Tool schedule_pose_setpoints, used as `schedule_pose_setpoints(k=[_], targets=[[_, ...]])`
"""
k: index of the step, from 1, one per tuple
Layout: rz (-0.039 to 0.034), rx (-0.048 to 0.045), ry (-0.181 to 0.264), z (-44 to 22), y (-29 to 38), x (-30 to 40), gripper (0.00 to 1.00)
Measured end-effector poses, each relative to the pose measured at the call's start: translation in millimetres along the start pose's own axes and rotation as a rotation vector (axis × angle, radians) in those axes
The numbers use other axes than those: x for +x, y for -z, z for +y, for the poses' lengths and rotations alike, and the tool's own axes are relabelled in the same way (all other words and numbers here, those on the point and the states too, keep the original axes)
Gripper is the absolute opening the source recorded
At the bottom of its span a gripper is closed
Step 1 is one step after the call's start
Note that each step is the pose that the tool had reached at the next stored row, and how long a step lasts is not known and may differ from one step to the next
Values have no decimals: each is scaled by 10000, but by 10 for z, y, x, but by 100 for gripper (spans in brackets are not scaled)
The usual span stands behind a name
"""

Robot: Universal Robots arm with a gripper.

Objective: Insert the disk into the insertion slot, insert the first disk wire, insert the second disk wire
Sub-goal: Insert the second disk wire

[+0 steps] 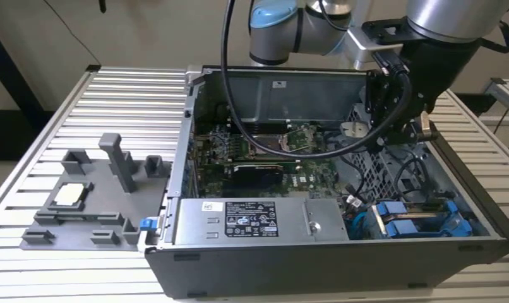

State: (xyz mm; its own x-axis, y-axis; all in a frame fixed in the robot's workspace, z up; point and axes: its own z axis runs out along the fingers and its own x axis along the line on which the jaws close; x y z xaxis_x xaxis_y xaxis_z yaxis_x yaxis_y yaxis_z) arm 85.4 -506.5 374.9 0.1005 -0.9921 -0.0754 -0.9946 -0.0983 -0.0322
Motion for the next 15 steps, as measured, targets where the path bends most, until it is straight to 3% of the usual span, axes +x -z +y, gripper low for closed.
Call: schedule_pose_setpoints(k=[7, 15], targets=[[41, -16, 1, -9, -6, 28, 16], [41, -39, -2, -47, -3, 259, 16]])
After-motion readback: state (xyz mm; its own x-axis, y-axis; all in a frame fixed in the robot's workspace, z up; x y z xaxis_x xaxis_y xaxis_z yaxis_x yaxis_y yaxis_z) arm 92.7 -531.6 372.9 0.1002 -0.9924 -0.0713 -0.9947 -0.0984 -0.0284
